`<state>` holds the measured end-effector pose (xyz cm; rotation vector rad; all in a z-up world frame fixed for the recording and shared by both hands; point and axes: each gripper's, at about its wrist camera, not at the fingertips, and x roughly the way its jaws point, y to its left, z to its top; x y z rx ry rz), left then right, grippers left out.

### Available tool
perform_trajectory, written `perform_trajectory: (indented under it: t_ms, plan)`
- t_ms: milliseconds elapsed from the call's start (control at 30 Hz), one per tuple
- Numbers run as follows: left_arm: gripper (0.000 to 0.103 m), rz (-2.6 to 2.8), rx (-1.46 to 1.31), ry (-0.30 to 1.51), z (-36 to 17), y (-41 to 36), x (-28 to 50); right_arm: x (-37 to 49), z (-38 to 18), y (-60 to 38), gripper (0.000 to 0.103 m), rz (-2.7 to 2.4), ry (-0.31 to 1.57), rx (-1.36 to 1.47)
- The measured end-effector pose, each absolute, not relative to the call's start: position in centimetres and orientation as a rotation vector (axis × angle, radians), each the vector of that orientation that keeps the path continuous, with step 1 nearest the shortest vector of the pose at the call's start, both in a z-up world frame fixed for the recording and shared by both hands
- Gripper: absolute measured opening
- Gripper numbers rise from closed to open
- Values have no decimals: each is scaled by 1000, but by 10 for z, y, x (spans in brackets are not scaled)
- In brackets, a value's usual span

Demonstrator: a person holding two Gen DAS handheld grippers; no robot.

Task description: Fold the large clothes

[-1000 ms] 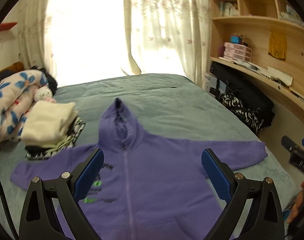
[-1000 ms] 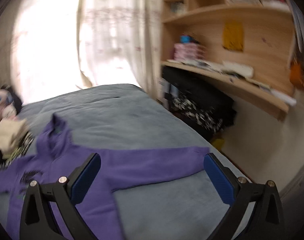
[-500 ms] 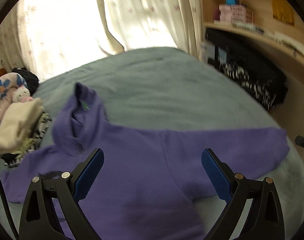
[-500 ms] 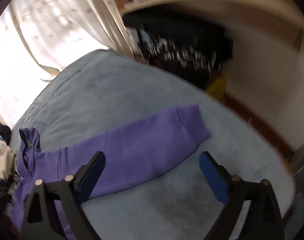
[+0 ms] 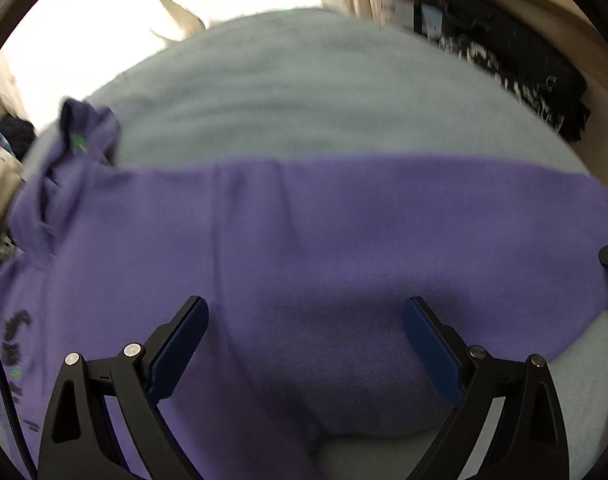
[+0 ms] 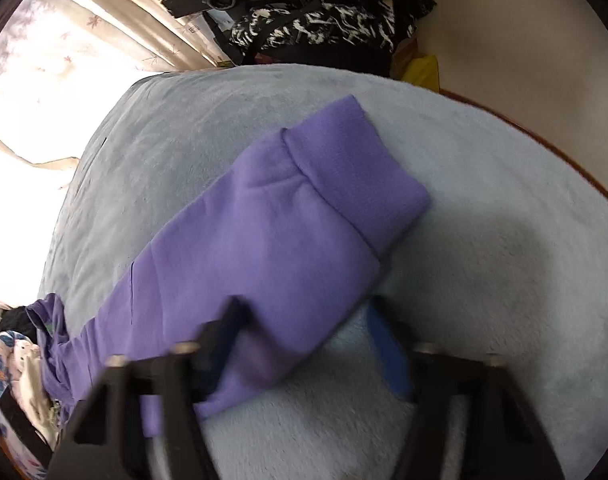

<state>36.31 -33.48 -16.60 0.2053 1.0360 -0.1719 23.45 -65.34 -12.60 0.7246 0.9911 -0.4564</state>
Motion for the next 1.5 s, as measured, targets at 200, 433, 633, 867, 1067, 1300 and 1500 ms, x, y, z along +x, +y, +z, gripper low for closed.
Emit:
perform_trajectory:
  t_ms: [200, 433, 633, 867, 1067, 1300, 1500]
  plan:
    - [57, -178, 139, 1045, -156, -317, 366, 241, -91, -618, 9, -461, 905, 550]
    - [57, -163, -49, 956, -91, -220, 349, 247, -19, -496, 9, -208, 760, 267]
    - [57, -158, -140, 973, -83, -139, 331, 254, -50, -379, 21, 26, 856, 118]
    - [57, -268, -285, 1099, -127, -101, 325, 237, -126, -362, 49, 89, 1066, 299]
    - [57, -394, -418, 1188, -159, -110, 331, 214, -136, -375, 49, 74, 1009, 411]
    - [57, -499, -494, 1240, -180, -142, 339, 207, -148, -349, 52, 54, 974, 324]
    - [38, -484, -472, 1233, -188, -174, 353, 208, -151, -353, 56, 81, 952, 363]
